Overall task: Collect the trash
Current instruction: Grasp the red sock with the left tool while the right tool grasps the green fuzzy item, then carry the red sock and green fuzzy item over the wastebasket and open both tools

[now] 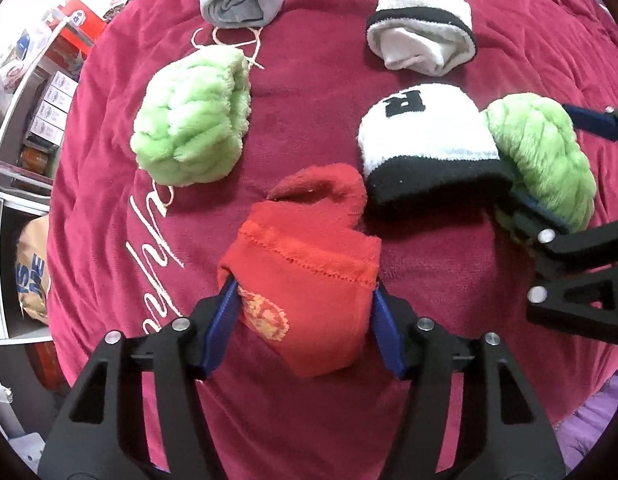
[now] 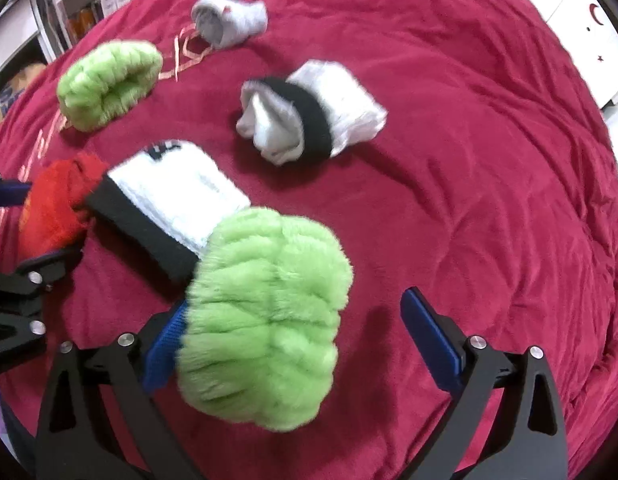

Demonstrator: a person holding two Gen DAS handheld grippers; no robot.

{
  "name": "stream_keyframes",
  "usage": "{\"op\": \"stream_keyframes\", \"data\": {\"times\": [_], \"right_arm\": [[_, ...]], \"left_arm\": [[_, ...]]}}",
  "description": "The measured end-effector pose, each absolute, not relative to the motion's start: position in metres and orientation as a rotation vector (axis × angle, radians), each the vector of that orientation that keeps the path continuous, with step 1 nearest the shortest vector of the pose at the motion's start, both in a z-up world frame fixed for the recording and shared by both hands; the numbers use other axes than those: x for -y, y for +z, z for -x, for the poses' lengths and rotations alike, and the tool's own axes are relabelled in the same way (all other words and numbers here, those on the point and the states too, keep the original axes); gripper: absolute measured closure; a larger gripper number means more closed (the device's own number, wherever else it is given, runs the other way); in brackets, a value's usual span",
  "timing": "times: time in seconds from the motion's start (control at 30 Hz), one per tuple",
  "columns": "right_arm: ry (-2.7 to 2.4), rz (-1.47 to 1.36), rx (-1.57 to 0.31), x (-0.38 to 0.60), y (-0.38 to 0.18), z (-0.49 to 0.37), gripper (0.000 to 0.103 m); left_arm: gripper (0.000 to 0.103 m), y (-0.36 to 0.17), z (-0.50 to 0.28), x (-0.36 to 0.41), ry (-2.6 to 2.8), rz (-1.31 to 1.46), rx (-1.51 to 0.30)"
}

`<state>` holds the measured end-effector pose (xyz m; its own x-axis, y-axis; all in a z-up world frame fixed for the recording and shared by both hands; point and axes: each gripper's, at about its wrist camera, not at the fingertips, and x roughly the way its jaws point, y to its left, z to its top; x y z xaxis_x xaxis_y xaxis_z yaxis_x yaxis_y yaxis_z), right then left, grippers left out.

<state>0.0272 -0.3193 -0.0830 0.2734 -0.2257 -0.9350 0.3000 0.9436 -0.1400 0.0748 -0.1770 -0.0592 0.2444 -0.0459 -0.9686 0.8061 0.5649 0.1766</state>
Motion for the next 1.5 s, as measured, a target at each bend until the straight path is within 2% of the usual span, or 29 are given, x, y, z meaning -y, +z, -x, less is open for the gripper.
{"op": "stream_keyframes", "data": {"times": [0.07,0.1,0.13,0.3,0.83,1.5], "right_arm": [[-0.343,-0.085,-1.25,0.319,-0.095,-0.029,0.011],[-0.342,-0.089,-1.25,0.318,-0.098,-0.029,0.027],[-0.316,-0.101,-1.239,0.314,-0.095,-0.027,0.054],[-0.3,0.015,-1.222,0.289,-0.074,-0.016,0.056],[-0.222,-0.013,-1.226,0.268,-0.038,0.015,0.055],[0.002,0.093,-1.144,0.177,-0.016,-0.028,0.055]], "left_arm": [[0.043,-0.06,-0.078,0.178,-0.663,-0.771,-1.199],[0.046,-0.059,-0.079,0.178,-0.658,-0.759,-1.205],[0.049,-0.055,-0.079,0.176,-0.654,-0.749,-1.205],[0.056,-0.046,-0.086,0.165,-0.657,-0.703,-1.215],[0.055,-0.022,-0.051,0.136,-0.672,-0.691,-1.17],[0.055,-0.006,-0.053,0.031,-0.489,-0.554,-1.177]]}}
